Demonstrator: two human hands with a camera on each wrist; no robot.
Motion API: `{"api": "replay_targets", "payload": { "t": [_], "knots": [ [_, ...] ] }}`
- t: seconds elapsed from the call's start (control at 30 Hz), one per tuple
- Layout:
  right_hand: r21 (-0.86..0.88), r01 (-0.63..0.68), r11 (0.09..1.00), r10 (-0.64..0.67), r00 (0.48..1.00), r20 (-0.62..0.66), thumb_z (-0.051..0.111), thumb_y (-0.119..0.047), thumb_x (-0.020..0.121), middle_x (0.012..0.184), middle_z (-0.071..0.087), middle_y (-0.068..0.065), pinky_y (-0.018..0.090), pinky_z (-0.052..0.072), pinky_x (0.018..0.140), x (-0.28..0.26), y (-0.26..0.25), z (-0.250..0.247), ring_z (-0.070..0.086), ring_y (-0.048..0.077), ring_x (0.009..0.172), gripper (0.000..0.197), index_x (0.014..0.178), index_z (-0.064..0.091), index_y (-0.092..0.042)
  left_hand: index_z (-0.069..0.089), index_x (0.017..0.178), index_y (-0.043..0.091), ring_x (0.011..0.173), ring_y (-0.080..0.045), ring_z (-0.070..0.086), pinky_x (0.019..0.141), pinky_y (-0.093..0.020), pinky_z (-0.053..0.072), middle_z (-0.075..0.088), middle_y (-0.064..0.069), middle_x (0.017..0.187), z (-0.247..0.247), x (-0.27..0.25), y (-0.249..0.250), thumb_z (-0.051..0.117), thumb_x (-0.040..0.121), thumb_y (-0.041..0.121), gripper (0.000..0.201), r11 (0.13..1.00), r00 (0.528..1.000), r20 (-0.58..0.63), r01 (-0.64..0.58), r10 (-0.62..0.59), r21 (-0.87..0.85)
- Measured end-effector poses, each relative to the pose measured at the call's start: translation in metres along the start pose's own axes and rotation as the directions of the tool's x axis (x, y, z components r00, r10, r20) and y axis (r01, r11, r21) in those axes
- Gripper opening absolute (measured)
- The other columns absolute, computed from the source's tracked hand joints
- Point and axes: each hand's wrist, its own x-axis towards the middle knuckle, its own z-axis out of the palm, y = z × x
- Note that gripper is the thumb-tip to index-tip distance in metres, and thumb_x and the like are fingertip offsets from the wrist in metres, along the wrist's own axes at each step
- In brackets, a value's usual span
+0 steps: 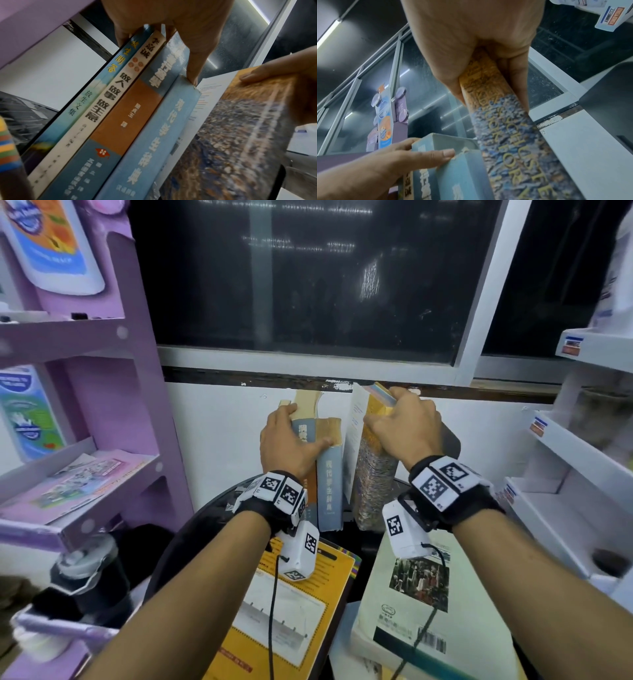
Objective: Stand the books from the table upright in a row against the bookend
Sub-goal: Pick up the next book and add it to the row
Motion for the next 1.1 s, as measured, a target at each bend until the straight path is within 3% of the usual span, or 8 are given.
{"api": "replay_targets", "payload": {
  "t": [0.27, 0.43, 0.73, 0.83, 1.0, 1.1],
  "knots": [
    [-0.074, 0.003, 0.997, -0.003, 1.000, -0.011, 0.058, -0.030, 0.085, 0.112, 0.066, 0.018, 0.036, 0.046, 0.080, 0.004, -0.001, 0.028, 0.058, 0.040, 0.102, 0.042, 0.123, 0.056, -0.013, 0.046, 0.126, 0.017, 0.120, -0.024, 0.049, 0.101, -0.041, 0.044, 0.054, -0.001, 0.127, 0.005, 0.005, -0.003, 0.090, 0.053, 0.040, 0.089, 0.995, 1.000, 0.002, 0.020, -0.020, -0.093],
    [-0.152, 0.037, 0.988, -0.046, 0.997, -0.055, 0.056, -0.029, 0.087, 0.108, 0.068, 0.016, 0.035, 0.039, 0.073, 0.005, -0.008, 0.040, 0.060, 0.039, 0.100, 0.042, 0.126, 0.054, -0.014, 0.046, 0.125, 0.018, 0.120, -0.024, 0.049, 0.100, -0.042, 0.045, 0.054, 0.000, 0.126, 0.006, 0.005, -0.004, 0.090, 0.053, 0.040, 0.088, 0.995, 1.000, -0.002, 0.017, -0.017, -0.103],
    [-0.144, 0.056, 0.988, -0.067, 0.995, -0.079, 0.057, -0.030, 0.091, 0.109, 0.068, 0.018, 0.038, 0.046, 0.084, 0.015, -0.008, 0.057, 0.061, 0.039, 0.101, 0.041, 0.126, 0.054, -0.010, 0.045, 0.128, 0.019, 0.123, -0.022, 0.046, 0.103, -0.040, 0.043, 0.052, 0.002, 0.130, 0.007, 0.003, -0.007, 0.087, 0.057, 0.041, 0.086, 0.994, 1.000, 0.000, -0.005, 0.005, -0.105],
    [-0.169, 0.103, 0.980, -0.118, 0.990, -0.079, 0.052, -0.035, 0.092, 0.105, 0.069, 0.017, 0.041, 0.041, 0.087, 0.015, -0.003, 0.067, 0.062, 0.037, 0.100, 0.042, 0.126, 0.054, -0.009, 0.045, 0.128, 0.020, 0.125, -0.021, 0.045, 0.103, -0.038, 0.042, 0.052, 0.003, 0.130, 0.007, 0.002, -0.006, 0.087, 0.059, 0.041, 0.084, 0.993, 1.000, -0.006, -0.015, 0.014, -0.113],
    [-0.315, 0.178, 0.932, -0.203, 0.978, -0.049, 0.038, -0.051, 0.096, 0.091, 0.070, 0.011, 0.041, 0.031, 0.083, 0.012, 0.009, 0.079, 0.062, 0.031, 0.085, 0.050, 0.117, 0.056, -0.009, 0.045, 0.128, 0.021, 0.125, -0.021, 0.046, 0.102, -0.038, 0.043, 0.052, 0.004, 0.131, 0.008, 0.001, -0.008, 0.087, 0.058, 0.043, 0.084, 0.993, 1.000, -0.002, -0.017, 0.017, -0.115],
    [-0.334, 0.200, 0.921, -0.214, 0.977, -0.005, 0.036, -0.056, 0.095, 0.096, 0.067, 0.010, 0.042, 0.030, 0.083, 0.013, 0.013, 0.080, 0.059, 0.029, 0.090, 0.055, 0.117, 0.056, -0.010, 0.044, 0.130, 0.021, 0.125, -0.020, 0.045, 0.102, -0.037, 0.042, 0.051, 0.004, 0.131, 0.007, 0.002, -0.008, 0.087, 0.059, 0.041, 0.085, 0.994, 1.000, 0.004, -0.020, 0.020, -0.109]
  ]
}}
